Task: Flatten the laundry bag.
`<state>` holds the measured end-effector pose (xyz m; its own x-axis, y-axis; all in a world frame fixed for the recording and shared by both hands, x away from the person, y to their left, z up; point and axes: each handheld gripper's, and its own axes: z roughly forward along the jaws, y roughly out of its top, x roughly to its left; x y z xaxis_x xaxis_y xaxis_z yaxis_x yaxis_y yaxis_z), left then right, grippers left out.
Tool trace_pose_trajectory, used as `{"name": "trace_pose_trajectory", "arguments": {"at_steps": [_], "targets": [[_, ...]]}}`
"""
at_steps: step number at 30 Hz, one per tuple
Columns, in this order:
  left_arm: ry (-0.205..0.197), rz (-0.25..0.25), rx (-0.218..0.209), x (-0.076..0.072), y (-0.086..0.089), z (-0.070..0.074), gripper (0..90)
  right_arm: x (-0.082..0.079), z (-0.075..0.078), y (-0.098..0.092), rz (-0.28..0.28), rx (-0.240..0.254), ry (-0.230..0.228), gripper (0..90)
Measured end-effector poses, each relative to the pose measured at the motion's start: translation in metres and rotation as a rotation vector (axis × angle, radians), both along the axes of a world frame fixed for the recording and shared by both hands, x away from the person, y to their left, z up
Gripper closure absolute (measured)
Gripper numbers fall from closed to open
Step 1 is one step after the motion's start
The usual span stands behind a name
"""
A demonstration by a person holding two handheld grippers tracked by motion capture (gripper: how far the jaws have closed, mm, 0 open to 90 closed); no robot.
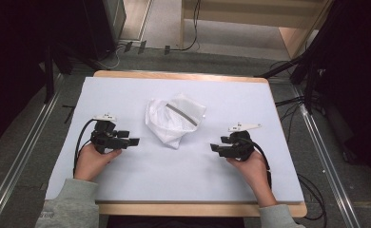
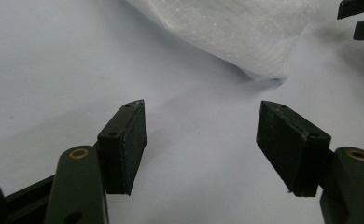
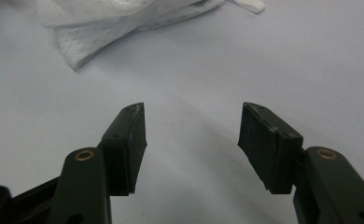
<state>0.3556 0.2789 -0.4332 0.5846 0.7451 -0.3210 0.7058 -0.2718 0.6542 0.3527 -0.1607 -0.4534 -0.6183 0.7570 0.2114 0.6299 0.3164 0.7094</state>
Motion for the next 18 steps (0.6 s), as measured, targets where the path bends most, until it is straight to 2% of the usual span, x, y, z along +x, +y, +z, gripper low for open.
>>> {"name": "trace_pose_trajectory", "arguments": {"at_steps": [10,13,18], "targets": [[-0.008,0.016,-0.005,-0.002,0.003,0.000,33.5,0.001,0.001,0.004,0.016,-0.005,-0.008,43.2],[-0.005,0.015,-0.008,0.000,0.003,0.000,33.6,0.002,0.004,0.005,0.011,0.001,-0.012,43.8],[-0.015,0.005,0.016,0.008,0.001,0.002,34.2,0.005,0.009,0.005,0.011,0.009,-0.018,44.7]]}}
